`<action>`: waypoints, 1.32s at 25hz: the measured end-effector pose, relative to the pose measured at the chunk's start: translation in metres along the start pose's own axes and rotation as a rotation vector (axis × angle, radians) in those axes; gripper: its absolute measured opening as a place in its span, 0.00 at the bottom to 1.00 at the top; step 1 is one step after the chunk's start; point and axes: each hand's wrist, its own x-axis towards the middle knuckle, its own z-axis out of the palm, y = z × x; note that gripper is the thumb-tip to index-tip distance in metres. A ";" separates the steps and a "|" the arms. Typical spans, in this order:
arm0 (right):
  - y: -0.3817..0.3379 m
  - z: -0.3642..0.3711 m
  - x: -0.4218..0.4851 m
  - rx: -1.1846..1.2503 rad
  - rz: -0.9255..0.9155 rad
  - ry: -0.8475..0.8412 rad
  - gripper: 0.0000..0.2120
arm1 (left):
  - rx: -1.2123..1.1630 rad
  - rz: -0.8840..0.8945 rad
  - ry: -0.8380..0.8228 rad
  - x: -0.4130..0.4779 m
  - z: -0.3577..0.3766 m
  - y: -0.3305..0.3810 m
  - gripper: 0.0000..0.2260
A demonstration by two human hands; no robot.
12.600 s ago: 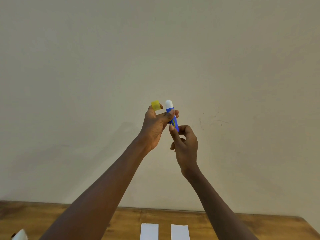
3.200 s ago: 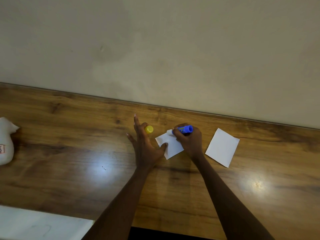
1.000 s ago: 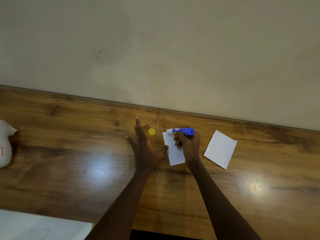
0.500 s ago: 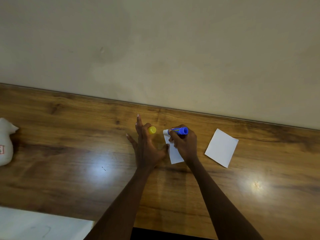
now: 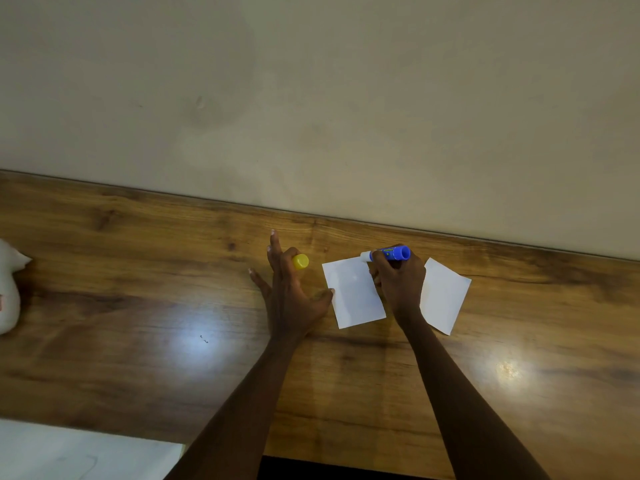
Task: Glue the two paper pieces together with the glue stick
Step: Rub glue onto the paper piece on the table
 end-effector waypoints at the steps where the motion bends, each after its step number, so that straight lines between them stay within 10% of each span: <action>1: 0.000 -0.001 0.002 0.000 0.002 0.009 0.07 | -0.001 0.000 -0.002 0.000 -0.001 0.000 0.46; 7: -0.001 -0.007 -0.027 0.057 -0.029 0.082 0.14 | 0.015 -0.020 -0.011 0.000 0.000 -0.002 0.48; 12: 0.009 0.017 -0.081 -0.364 -0.011 -0.002 0.22 | 0.001 -0.023 -0.015 0.001 -0.002 -0.001 0.46; 17: -0.007 0.023 -0.077 0.110 0.189 0.154 0.30 | 0.005 -0.013 -0.028 0.000 -0.004 0.002 0.45; 27: 0.003 0.026 -0.064 0.082 -0.034 0.251 0.13 | 0.045 0.001 -0.020 0.001 -0.004 -0.001 0.43; 33: 0.012 0.001 -0.031 -0.001 -0.237 -0.102 0.11 | 0.025 -0.004 0.002 0.001 -0.001 -0.005 0.46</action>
